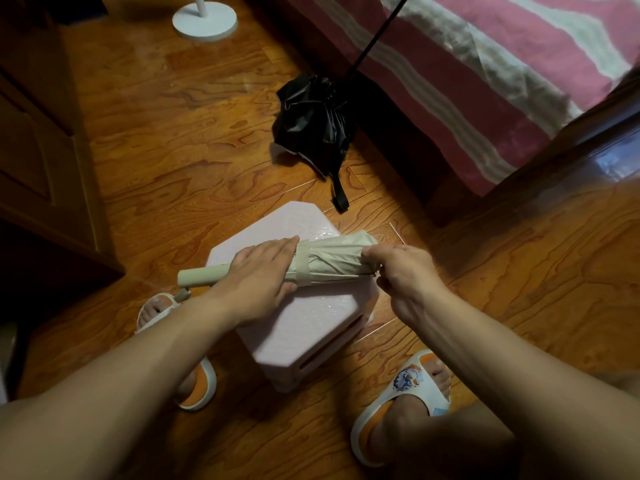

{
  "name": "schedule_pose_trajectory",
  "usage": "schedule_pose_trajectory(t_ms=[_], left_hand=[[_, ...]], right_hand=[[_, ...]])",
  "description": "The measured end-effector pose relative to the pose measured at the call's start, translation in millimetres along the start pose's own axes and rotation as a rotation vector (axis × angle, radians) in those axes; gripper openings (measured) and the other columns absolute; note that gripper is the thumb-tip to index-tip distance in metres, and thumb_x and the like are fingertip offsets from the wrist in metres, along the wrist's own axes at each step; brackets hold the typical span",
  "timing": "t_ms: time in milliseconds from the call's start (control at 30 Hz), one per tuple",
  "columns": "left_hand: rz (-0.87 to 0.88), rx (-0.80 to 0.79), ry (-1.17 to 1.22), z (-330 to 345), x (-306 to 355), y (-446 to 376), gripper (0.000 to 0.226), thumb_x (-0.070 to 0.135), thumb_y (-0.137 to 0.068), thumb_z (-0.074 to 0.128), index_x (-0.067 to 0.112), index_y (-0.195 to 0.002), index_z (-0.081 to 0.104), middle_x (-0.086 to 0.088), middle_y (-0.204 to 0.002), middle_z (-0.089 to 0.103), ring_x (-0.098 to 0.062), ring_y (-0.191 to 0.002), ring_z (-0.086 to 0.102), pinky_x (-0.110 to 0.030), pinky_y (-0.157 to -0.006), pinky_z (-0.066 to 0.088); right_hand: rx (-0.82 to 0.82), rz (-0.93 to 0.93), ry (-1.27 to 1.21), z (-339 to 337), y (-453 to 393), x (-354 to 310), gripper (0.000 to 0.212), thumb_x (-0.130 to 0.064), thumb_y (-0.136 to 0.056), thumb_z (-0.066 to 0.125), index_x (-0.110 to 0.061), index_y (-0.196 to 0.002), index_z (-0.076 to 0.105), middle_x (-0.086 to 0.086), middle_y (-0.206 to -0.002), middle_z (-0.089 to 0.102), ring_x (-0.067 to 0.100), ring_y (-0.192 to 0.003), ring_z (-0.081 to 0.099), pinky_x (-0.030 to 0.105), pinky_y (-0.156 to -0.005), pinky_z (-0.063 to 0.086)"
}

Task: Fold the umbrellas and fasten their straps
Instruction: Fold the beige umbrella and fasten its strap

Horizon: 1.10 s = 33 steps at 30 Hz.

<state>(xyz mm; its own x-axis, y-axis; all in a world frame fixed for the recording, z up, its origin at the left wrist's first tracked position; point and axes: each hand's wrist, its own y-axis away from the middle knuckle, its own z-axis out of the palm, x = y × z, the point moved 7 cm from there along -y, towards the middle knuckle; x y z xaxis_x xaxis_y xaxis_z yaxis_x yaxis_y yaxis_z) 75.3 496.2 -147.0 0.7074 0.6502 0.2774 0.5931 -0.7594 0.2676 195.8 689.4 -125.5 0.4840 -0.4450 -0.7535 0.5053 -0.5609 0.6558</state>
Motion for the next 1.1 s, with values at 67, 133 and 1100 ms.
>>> schedule_pose_trajectory(t_ms=[67, 133, 1100], left_hand=[[0.016, 0.016, 0.004, 0, 4, 2, 0.082, 0.045, -0.101, 0.054, 0.022, -0.162, 0.006, 0.0, -0.166, 0.02, -0.02, -0.151, 0.018, -0.04, -0.12, 0.015], [0.031, 0.025, -0.016, 0, 8, 3, 0.082, 0.046, -0.1, 0.053, 0.022, -0.162, 0.005, 0.001, -0.166, 0.02, -0.02, -0.151, 0.019, -0.04, -0.12, 0.016], [-0.424, 0.158, 0.752, -15, -44, 11, 0.011, 0.016, -0.099, 0.058, 0.024, -0.106, 0.061, -0.004, -0.12, 0.051, -0.019, -0.105, 0.051, -0.03, -0.083, 0.039]], right_hand=[[0.052, -0.022, 0.01, 0, -5, -1, 0.016, -0.003, -0.085, 0.073, 0.001, -0.1, 0.071, 0.005, -0.094, 0.062, 0.016, -0.088, 0.057, 0.029, -0.066, 0.048], [0.094, -0.086, 0.11, 0, -12, -2, 0.007, -0.003, -0.086, 0.07, -0.003, -0.093, 0.069, 0.005, -0.089, 0.063, 0.02, -0.091, 0.06, 0.035, -0.072, 0.053], [-0.203, -0.783, 0.936, 1, -9, -26, 0.015, -0.036, -0.09, 0.072, -0.033, -0.103, 0.065, -0.005, -0.117, 0.045, 0.017, -0.114, 0.044, 0.038, -0.096, 0.047]])
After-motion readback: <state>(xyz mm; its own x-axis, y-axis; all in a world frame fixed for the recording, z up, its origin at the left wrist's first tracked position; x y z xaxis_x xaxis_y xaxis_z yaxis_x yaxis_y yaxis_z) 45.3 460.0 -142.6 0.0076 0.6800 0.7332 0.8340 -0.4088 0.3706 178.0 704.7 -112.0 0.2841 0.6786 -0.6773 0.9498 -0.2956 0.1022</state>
